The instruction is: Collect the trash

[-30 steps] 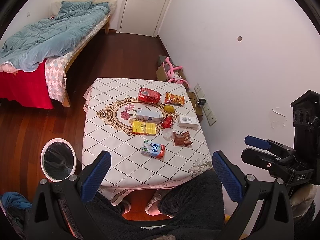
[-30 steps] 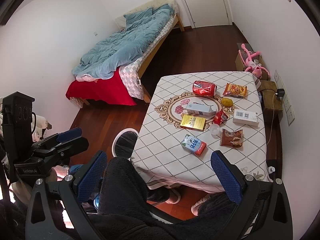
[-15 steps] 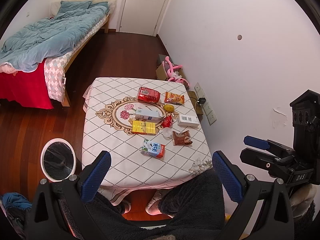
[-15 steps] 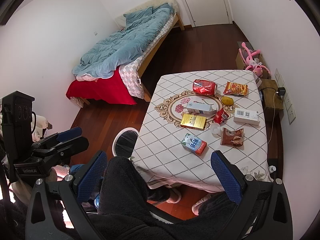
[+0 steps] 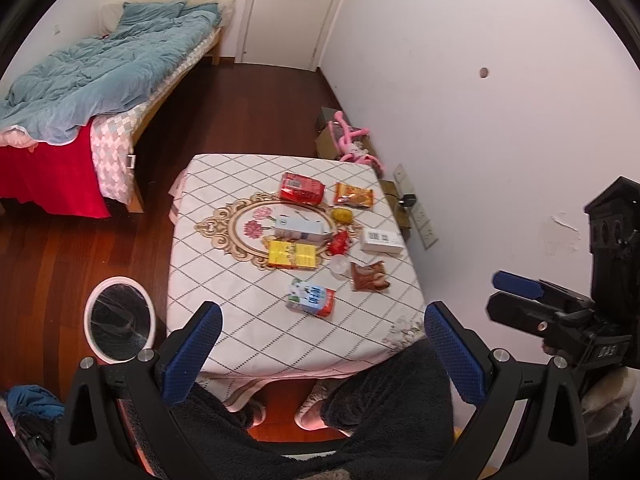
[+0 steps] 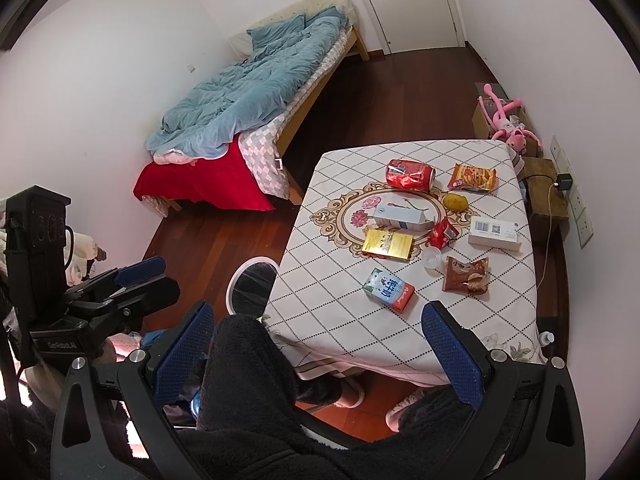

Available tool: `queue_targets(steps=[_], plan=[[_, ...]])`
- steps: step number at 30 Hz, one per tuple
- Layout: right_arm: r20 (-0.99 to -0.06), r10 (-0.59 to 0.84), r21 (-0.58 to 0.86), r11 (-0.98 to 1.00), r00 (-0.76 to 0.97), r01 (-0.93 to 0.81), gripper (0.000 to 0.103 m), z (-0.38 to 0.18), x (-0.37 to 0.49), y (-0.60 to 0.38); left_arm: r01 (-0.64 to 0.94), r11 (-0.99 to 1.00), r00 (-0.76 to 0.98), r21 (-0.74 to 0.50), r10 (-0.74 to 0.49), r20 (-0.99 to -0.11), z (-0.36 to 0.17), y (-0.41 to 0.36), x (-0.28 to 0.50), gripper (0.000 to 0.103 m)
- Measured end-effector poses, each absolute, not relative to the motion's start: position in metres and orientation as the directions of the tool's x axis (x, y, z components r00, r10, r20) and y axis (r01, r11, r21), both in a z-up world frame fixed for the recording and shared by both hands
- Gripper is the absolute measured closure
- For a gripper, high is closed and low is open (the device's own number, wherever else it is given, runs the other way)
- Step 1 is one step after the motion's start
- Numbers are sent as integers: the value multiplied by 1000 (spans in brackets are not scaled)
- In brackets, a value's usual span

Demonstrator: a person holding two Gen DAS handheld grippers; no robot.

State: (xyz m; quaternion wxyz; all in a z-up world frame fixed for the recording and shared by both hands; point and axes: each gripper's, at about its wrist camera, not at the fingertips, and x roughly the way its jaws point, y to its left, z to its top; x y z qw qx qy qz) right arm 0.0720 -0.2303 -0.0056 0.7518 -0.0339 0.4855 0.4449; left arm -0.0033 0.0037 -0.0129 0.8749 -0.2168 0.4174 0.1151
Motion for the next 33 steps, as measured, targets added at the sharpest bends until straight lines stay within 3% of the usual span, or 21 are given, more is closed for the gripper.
queue_targets(steps=[6,8,17,22,28,31,33], plan=[[-790,588,393,702,172,-593,0,-31,102,-232,-567,819,522,-84,278,-806,-62,29,34,0],[-830,514,335,769,215,-544,0,-52,121,-231,-599,798,475,-64,290,-831,-88,39,52,0],[-941,278,194,911,195,-363,0,-206,230,-208,-675,738,181,-3,163,-970,-251,60,142,0],[-979,169,121,929,110,-349,0,-292,273,-190,-690,723,81,14,97,-992,-295,60,164,0],[-991,96,58,929,88,-366,1,-342,292,-173,-725,685,81,-66,-11,-997,-302,54,166,0],[-993,69,25,921,101,-388,14,-353,291,-168,-768,616,130,-174,-116,-985,-298,48,160,0],[-990,42,-18,911,137,-412,29,-352,286,-167,-784,577,152,-230,-182,-972,-302,42,161,0]])
